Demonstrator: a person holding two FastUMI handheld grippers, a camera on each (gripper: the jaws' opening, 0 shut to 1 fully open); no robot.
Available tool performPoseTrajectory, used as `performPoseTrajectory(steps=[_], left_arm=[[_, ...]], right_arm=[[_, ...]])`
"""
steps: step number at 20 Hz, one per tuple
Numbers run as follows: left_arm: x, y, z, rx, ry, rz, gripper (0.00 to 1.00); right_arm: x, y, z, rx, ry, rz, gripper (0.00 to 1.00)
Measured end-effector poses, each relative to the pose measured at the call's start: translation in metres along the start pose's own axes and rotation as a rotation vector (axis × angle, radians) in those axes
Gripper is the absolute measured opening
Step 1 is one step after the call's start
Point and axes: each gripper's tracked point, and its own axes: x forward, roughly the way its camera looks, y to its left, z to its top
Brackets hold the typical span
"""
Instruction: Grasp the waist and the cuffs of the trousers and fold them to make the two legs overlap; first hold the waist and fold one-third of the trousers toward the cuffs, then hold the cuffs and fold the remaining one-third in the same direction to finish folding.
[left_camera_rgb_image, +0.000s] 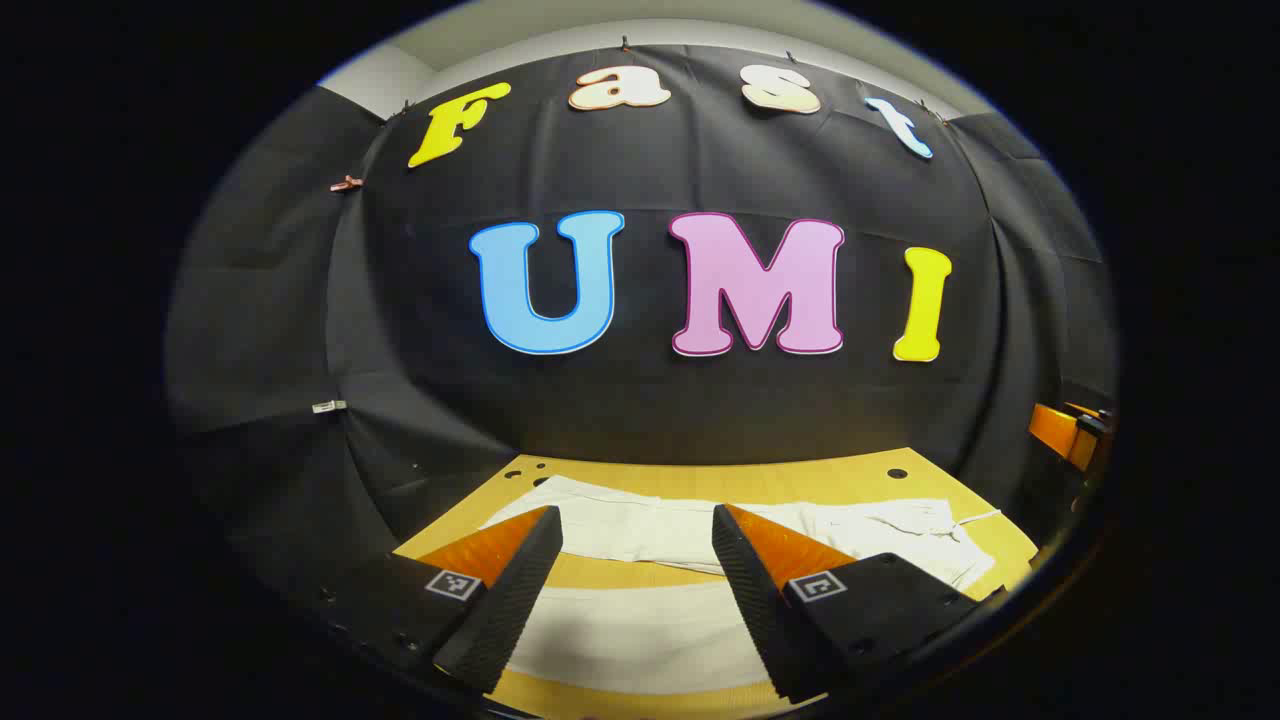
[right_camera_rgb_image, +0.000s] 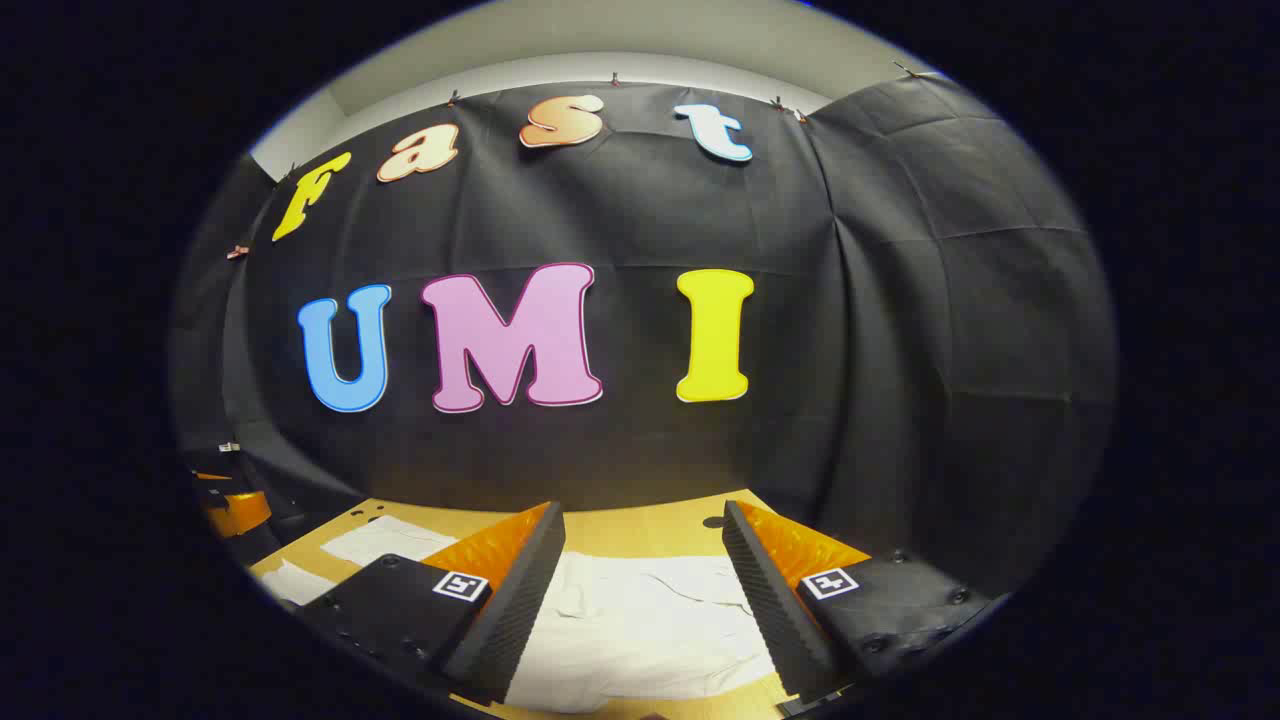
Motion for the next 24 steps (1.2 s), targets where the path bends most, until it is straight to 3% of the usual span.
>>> performPoseTrajectory(steps=[7,12,19,24], left_arm=[[0.013,0.001,-0.009,-0.029,0.018,0.013,0.95],[0.019,0.010,-0.021,-0.074,0.049,0.063,0.95],[0.021,0.015,-0.020,-0.032,0.039,0.080,0.96],[0.023,0.019,-0.027,0.006,0.070,0.066,0.96]], right_arm=[[0.021,-0.012,-0.014,-0.049,0.017,0.009,0.99],[0.031,-0.014,-0.023,-0.039,0.029,0.037,0.98],[0.042,-0.019,-0.028,-0.069,0.044,0.061,0.98],[0.051,-0.045,-0.041,-0.235,0.065,0.120,0.97]])
